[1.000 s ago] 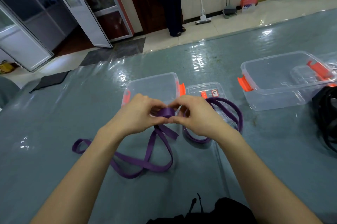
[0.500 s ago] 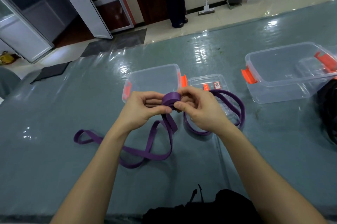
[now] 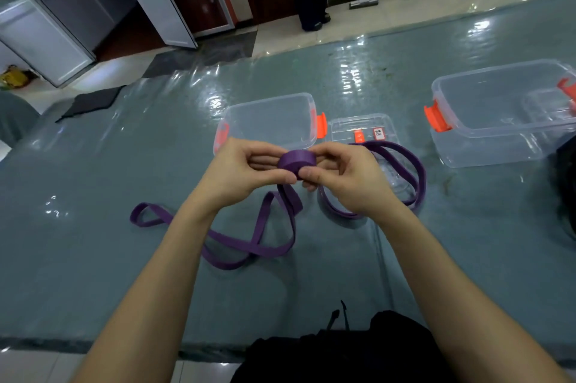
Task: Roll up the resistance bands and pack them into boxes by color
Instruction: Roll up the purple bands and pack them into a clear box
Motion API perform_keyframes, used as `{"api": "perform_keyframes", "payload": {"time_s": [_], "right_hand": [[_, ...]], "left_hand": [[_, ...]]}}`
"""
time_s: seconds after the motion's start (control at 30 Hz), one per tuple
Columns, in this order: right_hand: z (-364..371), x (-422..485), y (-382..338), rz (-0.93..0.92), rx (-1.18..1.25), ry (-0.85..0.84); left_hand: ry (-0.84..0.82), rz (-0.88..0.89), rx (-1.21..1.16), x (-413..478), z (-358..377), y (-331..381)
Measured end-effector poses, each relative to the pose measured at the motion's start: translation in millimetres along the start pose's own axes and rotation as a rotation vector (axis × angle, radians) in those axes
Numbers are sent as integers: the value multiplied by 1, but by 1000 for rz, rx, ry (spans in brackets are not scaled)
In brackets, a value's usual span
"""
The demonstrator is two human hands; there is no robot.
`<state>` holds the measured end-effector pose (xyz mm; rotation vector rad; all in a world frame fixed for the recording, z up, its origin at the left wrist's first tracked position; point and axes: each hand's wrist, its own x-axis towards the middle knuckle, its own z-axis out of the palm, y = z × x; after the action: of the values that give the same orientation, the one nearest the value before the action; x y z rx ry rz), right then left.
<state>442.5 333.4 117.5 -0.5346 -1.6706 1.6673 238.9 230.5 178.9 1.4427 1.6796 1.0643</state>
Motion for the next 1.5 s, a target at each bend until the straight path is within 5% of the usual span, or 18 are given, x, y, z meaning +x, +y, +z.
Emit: {"api": "perform_keyframes", "payload": {"time_s": [0.13,0.27,0.43,0.6,0.67,0.9,1.1,1.2,1.37,1.5], "right_hand": [[7,0,0,36,264,68],[17,-4,5,95,408,88],[-3,-1,1,36,-224,-7],[4,3,-6,-61,-711,-199],[10,1,-6,-91,-779,-189],[4,-5,-1,19,-115,-18],[8,-8,9,81,174,-39],[4,-8,9,147,20,-103],[2,-1,-1,-36,-688,-143],[5,-1,-2,-50,-703,-139]], "left_hand": [[140,-11,-308,-7,16,-17],[182,23,-345,-8,26,-20],[122,27,-88,-15,7,-18],[-81,154,597,-9,-6,3],[-110,174,682,-5,-8,8],[80,16,-133,-12,4,-14],[136,22,-208,-16,15,-24],[121,15,-68,-18,11,-24],[5,115,370,-17,1,-13],[-26,187,624,-13,-4,-2]]}}
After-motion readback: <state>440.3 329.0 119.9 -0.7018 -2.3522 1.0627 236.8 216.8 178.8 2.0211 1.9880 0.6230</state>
